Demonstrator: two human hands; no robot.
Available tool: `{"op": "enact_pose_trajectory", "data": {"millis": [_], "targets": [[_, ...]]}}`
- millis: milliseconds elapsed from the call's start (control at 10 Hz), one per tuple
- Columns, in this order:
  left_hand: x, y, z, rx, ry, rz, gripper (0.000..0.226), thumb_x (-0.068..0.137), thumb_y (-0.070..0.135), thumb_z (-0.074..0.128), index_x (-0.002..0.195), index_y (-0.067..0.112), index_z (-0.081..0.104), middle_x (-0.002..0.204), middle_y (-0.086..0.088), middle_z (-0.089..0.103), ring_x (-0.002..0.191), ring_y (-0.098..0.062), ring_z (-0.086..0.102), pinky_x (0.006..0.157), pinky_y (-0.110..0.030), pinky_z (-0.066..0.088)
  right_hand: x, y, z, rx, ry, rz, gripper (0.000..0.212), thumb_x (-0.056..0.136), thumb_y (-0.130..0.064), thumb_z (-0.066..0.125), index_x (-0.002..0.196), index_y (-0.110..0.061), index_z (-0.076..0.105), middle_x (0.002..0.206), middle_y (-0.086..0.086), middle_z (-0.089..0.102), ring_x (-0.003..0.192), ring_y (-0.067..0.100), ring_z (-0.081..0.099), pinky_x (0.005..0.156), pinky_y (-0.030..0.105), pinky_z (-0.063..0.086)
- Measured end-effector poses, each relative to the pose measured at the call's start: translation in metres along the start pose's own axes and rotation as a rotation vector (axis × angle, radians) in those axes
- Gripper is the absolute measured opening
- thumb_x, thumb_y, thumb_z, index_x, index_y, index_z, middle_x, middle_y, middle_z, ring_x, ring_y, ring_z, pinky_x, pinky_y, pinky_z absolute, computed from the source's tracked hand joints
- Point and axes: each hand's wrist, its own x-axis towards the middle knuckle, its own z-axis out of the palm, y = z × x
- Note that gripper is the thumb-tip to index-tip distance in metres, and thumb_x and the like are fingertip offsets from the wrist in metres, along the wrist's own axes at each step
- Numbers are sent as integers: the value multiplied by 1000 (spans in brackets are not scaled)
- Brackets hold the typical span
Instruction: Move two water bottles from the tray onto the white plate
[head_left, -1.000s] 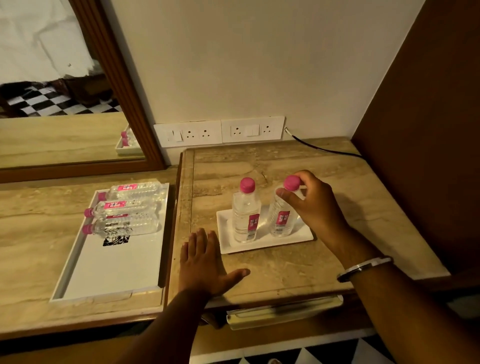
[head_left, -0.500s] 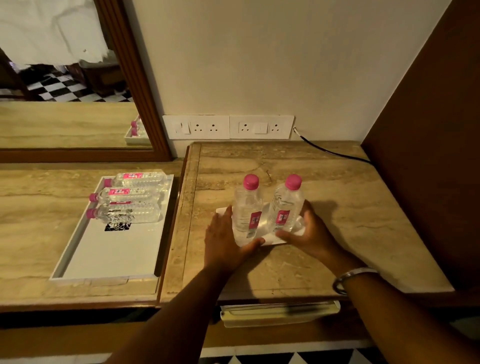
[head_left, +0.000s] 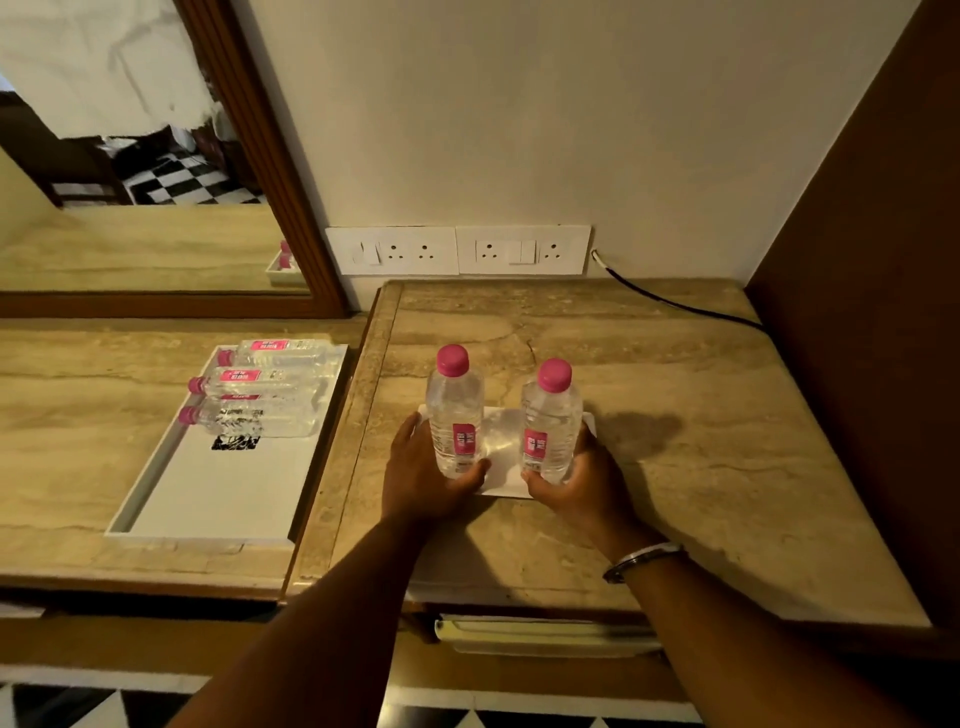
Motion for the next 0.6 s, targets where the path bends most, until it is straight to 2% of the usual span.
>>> {"op": "enact_pose_trajectory", "data": {"millis": [100, 300, 400, 500, 600], "targets": [[2, 0, -3, 2, -3, 23, 48, 78, 55, 76, 112, 25, 59, 106, -2, 72, 107, -13, 54, 107, -57, 45, 2, -1, 1, -10, 15, 13, 64, 60, -54, 72, 117, -34, 48, 94, -16, 62, 84, -2, 59, 63, 1, 40], [5, -6, 0, 2, -4, 52, 49, 82, 55, 78, 117, 30, 55, 108, 0, 73, 108, -13, 58, 112, -54, 41, 8, 4, 4, -34, 26, 43, 73, 58, -57, 71, 120, -27, 49, 101, -2, 70, 89, 12, 66, 73, 26, 56], [3, -10, 2, 0, 13, 79, 50, 83, 61, 72, 118, 30, 53, 109, 0, 73, 109, -12, 58, 115, -53, 38, 9, 6, 6, -43, 21, 46, 74, 58, -59, 70, 120, -26, 48, 102, -1, 69, 91, 14, 67, 74, 27, 56], [2, -3, -3, -16, -4, 66, 57, 82, 65, 68, 122, 27, 53, 114, -3, 71, 113, -16, 58, 114, -57, 38, 10, -2, 1, 2, 5, 44, 78, 58, -58, 73, 125, -33, 42, 108, -7, 65, 100, 13, 65, 76, 17, 49], [-2, -4, -6, -88, -39, 7, 89, 75, 77, 66, 141, 21, 44, 136, -8, 58, 126, -24, 50, 112, -56, 40, 3, 1, -8, 95, 29, 4, 102, 61, -60, 76, 144, -40, 19, 146, -2, 41, 133, 15, 40, 100, 31, 39]]}}
